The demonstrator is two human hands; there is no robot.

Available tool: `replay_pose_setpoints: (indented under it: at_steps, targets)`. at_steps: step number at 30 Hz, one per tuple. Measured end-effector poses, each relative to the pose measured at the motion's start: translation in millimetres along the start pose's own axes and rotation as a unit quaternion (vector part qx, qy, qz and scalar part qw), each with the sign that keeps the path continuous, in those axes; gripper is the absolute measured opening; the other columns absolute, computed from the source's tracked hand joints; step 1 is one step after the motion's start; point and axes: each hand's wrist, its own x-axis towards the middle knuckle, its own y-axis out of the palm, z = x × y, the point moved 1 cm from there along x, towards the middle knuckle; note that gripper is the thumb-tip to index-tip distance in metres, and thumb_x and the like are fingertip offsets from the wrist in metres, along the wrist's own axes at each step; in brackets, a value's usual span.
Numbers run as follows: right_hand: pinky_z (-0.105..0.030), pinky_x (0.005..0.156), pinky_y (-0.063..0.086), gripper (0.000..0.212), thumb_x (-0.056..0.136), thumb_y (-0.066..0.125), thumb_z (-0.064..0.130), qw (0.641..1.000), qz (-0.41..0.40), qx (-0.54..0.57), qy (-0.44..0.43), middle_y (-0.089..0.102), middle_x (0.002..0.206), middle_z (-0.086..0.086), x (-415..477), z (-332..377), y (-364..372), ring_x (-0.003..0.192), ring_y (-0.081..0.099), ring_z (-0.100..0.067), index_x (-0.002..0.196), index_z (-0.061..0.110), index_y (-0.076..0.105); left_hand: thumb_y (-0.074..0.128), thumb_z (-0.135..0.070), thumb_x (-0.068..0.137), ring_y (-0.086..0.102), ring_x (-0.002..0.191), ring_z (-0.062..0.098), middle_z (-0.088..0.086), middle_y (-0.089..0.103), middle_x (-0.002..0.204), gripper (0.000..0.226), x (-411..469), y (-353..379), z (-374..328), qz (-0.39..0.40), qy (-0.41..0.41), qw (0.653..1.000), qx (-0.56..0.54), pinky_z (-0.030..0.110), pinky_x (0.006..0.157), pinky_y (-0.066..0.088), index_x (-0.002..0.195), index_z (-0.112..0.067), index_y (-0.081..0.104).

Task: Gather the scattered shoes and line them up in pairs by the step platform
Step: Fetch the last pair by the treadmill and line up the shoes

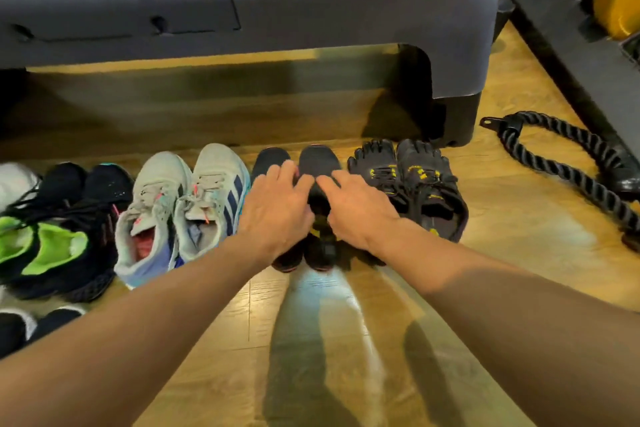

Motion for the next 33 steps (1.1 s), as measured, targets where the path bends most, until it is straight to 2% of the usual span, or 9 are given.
replay_pose_setpoints:
  at_steps: [4,6,8,11,14,22,25,29,33]
  targets:
    - [-0.053,0.104,0.036,0.075,0.093,0.053,0.017,0.992,0.123,-0.031,0.019,0.003,0.16,-0.008,16.3,26.2,18.5,0.145,0.009,-0.037,0.153,0.02,0.008,0.051,-0.027,0.093,0.051,0.113,0.037,0.014,0.04,0.13,0.05,-11.8,17.6,25.3,0.195,-0.152,0.969,-0.027,0.044,0.086,0.045,0.14,-0.018,0.033]
    - [-0.053,0.105,0.032,0.077,0.093,0.052,0.019,0.986,0.16,-0.038,0.021,-0.002,0.161,-0.009,20.5,35.8,24.5,0.146,0.006,-0.039,0.154,0.02,0.004,0.047,-0.02,0.096,0.052,0.116,0.04,0.018,0.044,0.131,0.056,-15.4,31.5,28.1,0.231,-0.167,0.957,-0.055,0.044,0.091,0.045,0.148,-0.018,0.026]
    - [-0.051,0.105,0.033,0.075,0.095,0.049,0.014,0.982,0.175,-0.06,0.027,0.001,0.16,-0.012,22.8,40.3,25.2,0.144,0.012,-0.041,0.154,0.017,0.004,0.05,-0.012,0.095,0.053,0.116,0.04,0.02,0.048,0.129,0.065,-16.1,40.1,31.4,0.225,-0.144,0.963,-0.036,0.044,0.092,0.045,0.152,-0.019,0.018]
    - [-0.046,0.098,0.04,0.069,0.096,0.045,0.008,0.979,0.177,-0.093,0.04,0.027,0.151,-0.019,24.7,42.4,19.3,0.132,0.036,-0.041,0.153,0.013,0.008,0.053,-0.005,0.092,0.055,0.114,0.039,0.019,0.053,0.127,0.072,-14.7,42.2,39.4,0.222,-0.116,0.968,-0.019,0.044,0.091,0.048,0.153,-0.021,0.017]
    - [-0.043,0.093,0.042,0.058,0.096,0.042,0.005,0.981,0.168,-0.09,0.039,0.043,0.141,-0.016,25.1,50.3,16.6,0.128,0.043,-0.037,0.15,0.006,0.02,0.05,-0.007,0.094,0.054,0.117,0.037,0.017,0.052,0.131,0.071,-14.2,39.6,46.8,0.233,-0.101,0.966,-0.038,0.044,0.097,0.047,0.153,-0.025,0.016]
    - [-0.043,0.086,0.044,0.052,0.093,0.043,0.002,0.984,0.153,-0.088,0.015,0.051,0.129,-0.016,18.4,46.4,8.4,0.12,0.049,-0.039,0.144,0.012,0.035,0.059,-0.001,0.091,0.035,0.138,0.036,0.015,0.021,0.158,0.085,-14.7,24.7,39.9,0.287,-0.079,0.954,-0.029,0.044,0.109,0.038,0.155,-0.025,0.008]
    - [-0.043,0.086,0.044,0.05,0.093,0.045,0.003,0.982,0.17,-0.082,0.025,0.052,0.128,-0.015,19.4,46.3,3.7,0.119,0.05,-0.038,0.141,0.015,0.041,0.058,0.002,0.09,0.035,0.137,0.037,0.014,0.02,0.158,0.087,-13.9,22.3,38.7,0.298,-0.08,0.951,-0.029,0.045,0.109,0.037,0.155,-0.026,0.007]
    - [-0.042,0.084,0.044,0.038,0.093,0.051,0.012,0.98,0.178,-0.073,0.039,0.053,0.128,-0.013,33.2,65.2,-5.6,0.117,0.052,-0.036,0.131,0.011,0.051,0.054,-0.011,0.093,0.046,0.128,0.035,0.013,0.038,0.147,0.067,-18.0,23.1,39.9,0.261,-0.091,0.957,-0.085,0.044,0.103,0.043,0.151,-0.021,0.022]
    - [-0.038,0.074,0.04,0.033,0.095,0.048,0.022,0.994,0.103,-0.024,-0.017,0.056,0.125,-0.011,58.6,109.3,-14.1,0.111,0.055,-0.032,0.125,0.014,0.055,0.051,-0.02,0.089,0.061,0.1,0.033,0.013,0.061,0.116,0.033,-32.8,14.1,57.5,0.133,-0.139,0.966,-0.174,0.039,0.083,0.049,0.119,-0.008,0.056]
